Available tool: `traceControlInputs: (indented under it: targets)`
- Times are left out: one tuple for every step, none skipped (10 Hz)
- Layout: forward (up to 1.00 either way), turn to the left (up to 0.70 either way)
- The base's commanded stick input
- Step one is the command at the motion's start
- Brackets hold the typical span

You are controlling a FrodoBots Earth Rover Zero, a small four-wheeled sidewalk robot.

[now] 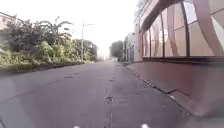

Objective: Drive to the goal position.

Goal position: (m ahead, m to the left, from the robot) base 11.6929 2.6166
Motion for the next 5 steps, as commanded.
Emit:
traceControlInputs:
  targets:
    - [1.00, -0.15]
    - [1.00, 0.00]
    - [1.00, 0.00]
    - [1.00, 0.00]
    - [1.00, 0.00]
